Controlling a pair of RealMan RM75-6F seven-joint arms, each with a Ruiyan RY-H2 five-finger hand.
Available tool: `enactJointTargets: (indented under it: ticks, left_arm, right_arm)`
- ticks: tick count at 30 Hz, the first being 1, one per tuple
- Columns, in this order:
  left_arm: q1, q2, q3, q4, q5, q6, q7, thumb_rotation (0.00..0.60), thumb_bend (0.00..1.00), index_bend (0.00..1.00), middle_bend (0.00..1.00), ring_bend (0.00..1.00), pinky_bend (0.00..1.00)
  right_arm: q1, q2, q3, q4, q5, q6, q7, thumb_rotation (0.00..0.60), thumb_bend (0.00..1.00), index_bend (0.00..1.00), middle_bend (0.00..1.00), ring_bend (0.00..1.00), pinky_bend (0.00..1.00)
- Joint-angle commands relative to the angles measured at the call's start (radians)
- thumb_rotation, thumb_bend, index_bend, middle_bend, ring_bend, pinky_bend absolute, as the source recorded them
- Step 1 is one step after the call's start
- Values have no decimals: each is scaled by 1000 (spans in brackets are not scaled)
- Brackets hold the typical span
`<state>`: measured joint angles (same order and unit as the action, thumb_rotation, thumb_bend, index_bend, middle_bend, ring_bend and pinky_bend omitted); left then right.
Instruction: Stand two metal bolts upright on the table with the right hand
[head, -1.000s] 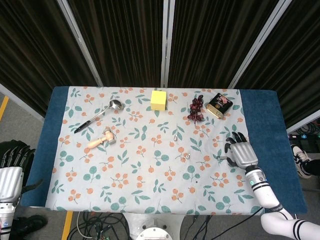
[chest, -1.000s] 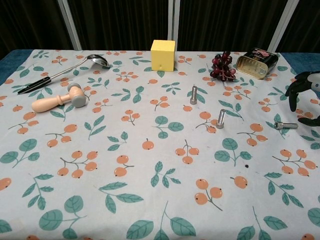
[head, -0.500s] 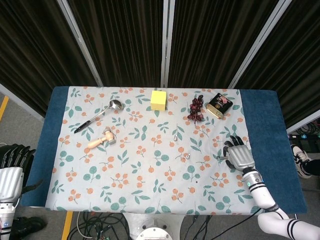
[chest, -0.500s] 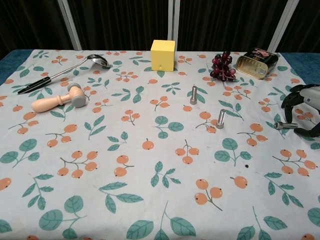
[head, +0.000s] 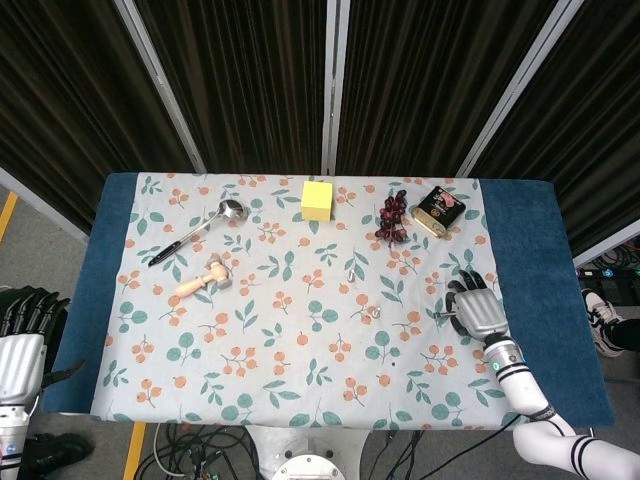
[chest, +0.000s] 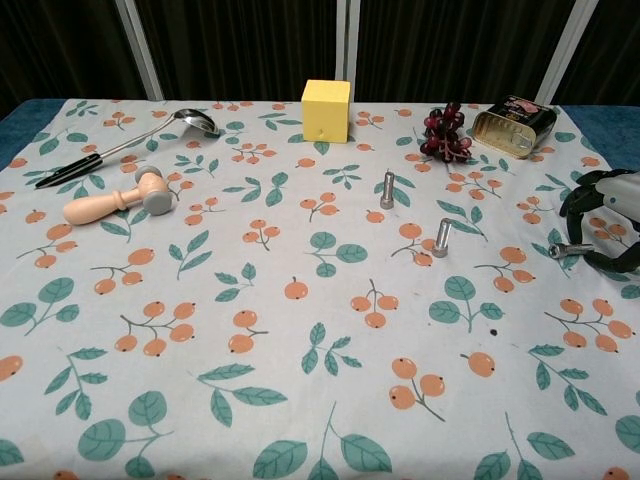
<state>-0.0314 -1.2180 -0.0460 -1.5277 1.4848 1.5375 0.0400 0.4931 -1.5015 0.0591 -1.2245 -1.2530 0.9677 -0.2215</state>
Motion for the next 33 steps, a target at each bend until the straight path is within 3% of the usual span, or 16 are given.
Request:
enactJointTargets:
  ticks: [1, 6, 13, 20, 25, 33]
  left_arm:
    - [0, 0, 0, 1, 0, 0, -1, 600, 0, 158, 87, 0, 0]
    - [-2, 0, 0, 3, 0, -3, -3, 600, 0, 158, 87, 0, 0]
    - [-2, -6, 0, 10, 0, -2, -8, 600, 0, 158, 87, 0, 0]
    - [5, -9, 3, 17, -3, 3, -19, 600, 0, 158, 87, 0, 0]
    - [8, -10, 4, 22, -3, 5, -25, 600, 0, 158, 87, 0, 0]
    - [11, -13, 6, 28, -5, 5, -32, 600, 0, 158, 87, 0, 0]
  right_arm:
    - [-1, 4, 2, -8, -4, 6, -3, 600, 363, 584, 251, 0, 0]
    - [7, 35, 9, -50, -44, 57, -72, 600, 408, 638, 272, 0, 0]
    - [68, 93, 21, -128, -88, 73, -314, 600, 416, 640, 272, 0, 0]
    - [132, 71, 19, -123, -126, 50, -492, 600, 415, 641, 270, 0, 0]
    - [163, 27, 0, -71, -182, 51, -556, 600, 416, 641, 270, 0, 0]
    - [173, -29, -14, -3, -208, 48, -527, 600, 415, 627, 268, 0, 0]
